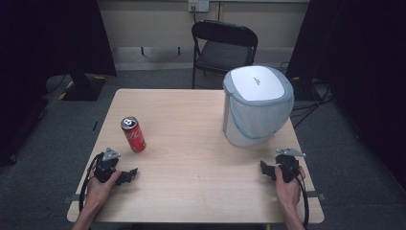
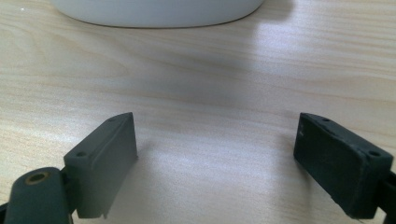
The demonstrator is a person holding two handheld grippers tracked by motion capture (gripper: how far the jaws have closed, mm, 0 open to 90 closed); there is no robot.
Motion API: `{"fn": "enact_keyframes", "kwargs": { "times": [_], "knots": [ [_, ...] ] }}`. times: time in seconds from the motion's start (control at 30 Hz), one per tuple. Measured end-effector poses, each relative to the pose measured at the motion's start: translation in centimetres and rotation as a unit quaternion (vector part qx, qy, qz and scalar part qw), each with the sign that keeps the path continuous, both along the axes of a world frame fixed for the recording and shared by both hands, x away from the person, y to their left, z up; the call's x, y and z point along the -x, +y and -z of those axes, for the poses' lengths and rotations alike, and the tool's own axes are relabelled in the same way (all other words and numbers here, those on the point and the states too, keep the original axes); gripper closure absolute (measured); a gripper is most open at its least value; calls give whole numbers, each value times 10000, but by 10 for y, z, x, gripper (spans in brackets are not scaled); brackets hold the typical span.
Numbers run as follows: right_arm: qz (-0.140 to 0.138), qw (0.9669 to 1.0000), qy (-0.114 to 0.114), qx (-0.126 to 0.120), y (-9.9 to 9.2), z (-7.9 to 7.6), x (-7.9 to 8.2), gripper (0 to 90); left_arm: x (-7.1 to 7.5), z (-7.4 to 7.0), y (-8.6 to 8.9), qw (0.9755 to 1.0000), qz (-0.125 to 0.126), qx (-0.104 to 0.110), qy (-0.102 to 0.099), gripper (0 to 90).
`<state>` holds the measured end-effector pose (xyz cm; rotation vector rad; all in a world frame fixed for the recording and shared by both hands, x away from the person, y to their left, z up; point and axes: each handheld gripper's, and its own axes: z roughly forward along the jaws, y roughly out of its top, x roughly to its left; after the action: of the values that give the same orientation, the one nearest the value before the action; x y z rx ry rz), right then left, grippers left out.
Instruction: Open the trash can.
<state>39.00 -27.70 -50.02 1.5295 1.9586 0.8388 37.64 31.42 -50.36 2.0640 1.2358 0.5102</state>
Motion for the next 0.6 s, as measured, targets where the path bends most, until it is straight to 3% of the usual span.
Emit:
{"fn": "enact_keyframes", "kwargs": {
  "times": [0.3, 0.5, 0.53, 0.6],
  "knots": [
    [120, 9999, 17, -26, 2, 0, 3, 119, 2, -1, -1, 9999, -99, 27, -20, 25],
    [19, 10000, 72, -34, 4, -2, 4, 140, 9, -6, -3, 10000, -47, 24, 52, 170],
    [-34, 9999, 80, -109, 4, -3, 5, 145, 10, -8, -4, 9997, -11, 205, 140, 169],
    [-54, 9999, 47, -92, 5, -5, 4, 151, 13, -12, -11, 9993, -34, 318, 209, 182]
  ]
}}
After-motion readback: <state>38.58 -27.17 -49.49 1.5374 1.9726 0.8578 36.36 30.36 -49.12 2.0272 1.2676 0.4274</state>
